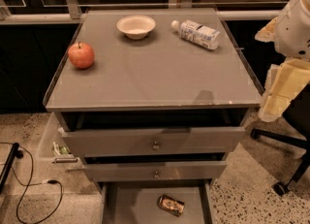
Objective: Pick orange can from bottom drawer and place on counter
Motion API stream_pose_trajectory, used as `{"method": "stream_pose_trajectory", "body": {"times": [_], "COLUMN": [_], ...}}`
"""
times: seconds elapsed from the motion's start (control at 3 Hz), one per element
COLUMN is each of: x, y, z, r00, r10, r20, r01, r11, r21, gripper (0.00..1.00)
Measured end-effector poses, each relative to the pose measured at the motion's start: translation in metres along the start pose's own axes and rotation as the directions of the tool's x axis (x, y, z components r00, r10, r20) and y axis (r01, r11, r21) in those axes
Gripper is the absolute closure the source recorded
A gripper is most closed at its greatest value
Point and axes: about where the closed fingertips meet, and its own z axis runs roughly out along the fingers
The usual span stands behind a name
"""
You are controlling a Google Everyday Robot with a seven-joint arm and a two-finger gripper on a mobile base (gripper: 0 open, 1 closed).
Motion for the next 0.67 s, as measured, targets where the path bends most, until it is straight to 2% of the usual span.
{"method": "stream_pose_trajectory", "body": {"times": [0.33, 0.67], "x": [0.000, 0.006], "y": [0.000, 0.015], "z": [0.000, 0.015], "r00": [1.000, 0.999], "r10": [-0.001, -0.034], "r20": [0.001, 0.021], "r01": [0.001, 0.034], "r11": [1.0000, 0.9993], "r21": [0.002, -0.013], "gripper": [0.00, 0.00]}}
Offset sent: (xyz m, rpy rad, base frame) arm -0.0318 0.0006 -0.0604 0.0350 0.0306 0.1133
